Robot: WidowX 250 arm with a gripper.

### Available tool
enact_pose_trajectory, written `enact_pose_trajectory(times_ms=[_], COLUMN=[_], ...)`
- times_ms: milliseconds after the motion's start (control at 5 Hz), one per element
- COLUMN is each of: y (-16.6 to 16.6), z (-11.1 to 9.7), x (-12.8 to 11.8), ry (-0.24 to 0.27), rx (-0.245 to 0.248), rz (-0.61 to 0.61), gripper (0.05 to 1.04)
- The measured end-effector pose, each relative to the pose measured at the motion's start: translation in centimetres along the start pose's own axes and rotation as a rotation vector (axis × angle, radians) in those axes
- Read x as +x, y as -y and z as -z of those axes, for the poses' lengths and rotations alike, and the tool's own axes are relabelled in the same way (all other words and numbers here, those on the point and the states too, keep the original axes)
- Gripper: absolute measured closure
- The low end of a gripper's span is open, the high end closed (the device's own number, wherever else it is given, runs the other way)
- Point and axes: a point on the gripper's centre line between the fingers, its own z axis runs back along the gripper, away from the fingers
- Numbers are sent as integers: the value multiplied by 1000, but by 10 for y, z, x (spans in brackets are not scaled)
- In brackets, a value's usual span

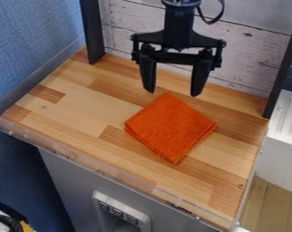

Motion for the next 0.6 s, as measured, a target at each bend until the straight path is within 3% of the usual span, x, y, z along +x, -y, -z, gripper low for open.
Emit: enact_pose_trajectory(times_ms=[400,600], y=[1,3], z=[-13,-1], x=[14,21], ry=[7,4], rx=[-9,-9], rz=[-5,-7], gripper=[127,406])
